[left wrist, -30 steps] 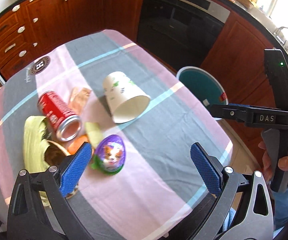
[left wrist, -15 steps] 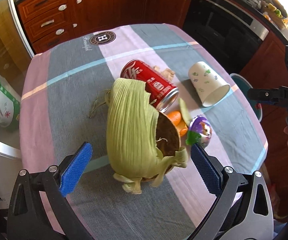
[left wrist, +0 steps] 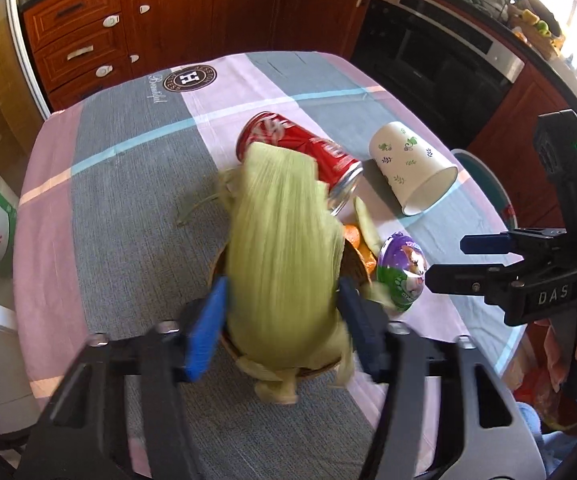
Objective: Collect trash
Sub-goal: 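Grasp the green corn husks with the left gripper while the right gripper grasps the purple egg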
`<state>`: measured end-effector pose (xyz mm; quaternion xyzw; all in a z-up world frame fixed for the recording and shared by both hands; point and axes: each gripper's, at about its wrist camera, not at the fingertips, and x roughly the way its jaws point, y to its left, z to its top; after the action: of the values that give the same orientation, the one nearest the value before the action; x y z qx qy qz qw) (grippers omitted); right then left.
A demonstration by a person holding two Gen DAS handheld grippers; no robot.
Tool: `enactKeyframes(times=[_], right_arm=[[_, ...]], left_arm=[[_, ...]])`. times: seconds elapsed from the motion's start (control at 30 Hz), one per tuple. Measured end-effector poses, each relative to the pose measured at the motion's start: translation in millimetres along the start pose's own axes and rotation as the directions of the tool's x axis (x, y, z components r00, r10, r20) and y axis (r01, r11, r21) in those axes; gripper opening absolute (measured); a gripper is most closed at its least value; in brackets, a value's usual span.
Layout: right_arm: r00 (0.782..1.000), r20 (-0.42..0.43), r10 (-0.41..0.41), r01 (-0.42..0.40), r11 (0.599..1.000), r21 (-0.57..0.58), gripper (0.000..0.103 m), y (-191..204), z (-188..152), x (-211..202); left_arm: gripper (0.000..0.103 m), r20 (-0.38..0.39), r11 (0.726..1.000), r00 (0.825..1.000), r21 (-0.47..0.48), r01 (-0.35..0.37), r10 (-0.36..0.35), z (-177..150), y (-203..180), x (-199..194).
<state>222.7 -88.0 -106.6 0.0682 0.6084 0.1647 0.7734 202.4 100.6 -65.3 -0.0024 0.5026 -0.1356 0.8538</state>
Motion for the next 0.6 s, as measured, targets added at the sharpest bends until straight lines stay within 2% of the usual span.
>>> enactKeyframes(times=[0.1,0.33,0.43,0.5,0.53,0.57,0.6], right_arm=[[1.0,0.014,-0.018,0.019,0.999,-0.036,0.095,10,-2,6],[0.993,0.07,-0.097,0.107,0.983,-0.151,0.095,33,-4,17],[0.99,0.083,-0.112,0.127,0.972,-0.197,0.082,38,-7,21],[0.989,0.076,-0.125,0.138,0.967,-0.214,0.065,40,-10,26],[0.99,0.065,-0.122,0.133,0.968,-0.214,0.065,39,-11,28],[0.99,0.075,-0.12,0.133,0.967,-0.217,0.058,39,-13,27],[0.991,0.079,-0.11,0.125,0.968,-0.219,0.058,39,-14,24]], left_arm=[[0.037,0.006,0.999,0.999,-0.026,0.037,-0.037,-3,7,-4],[0.036,0.008,0.997,0.999,-0.064,0.053,-0.053,-13,17,-10],[0.036,0.013,0.995,0.998,-0.078,0.06,-0.059,-14,19,-13],[0.036,0.019,0.995,0.998,-0.084,0.06,-0.059,-13,20,-16],[0.036,0.024,0.994,0.998,-0.086,0.06,-0.058,-13,20,-17],[0.036,0.028,0.994,0.998,-0.088,0.059,-0.057,-13,20,-20],[0.036,0.032,0.994,0.998,-0.09,0.058,-0.056,-13,20,-22]])
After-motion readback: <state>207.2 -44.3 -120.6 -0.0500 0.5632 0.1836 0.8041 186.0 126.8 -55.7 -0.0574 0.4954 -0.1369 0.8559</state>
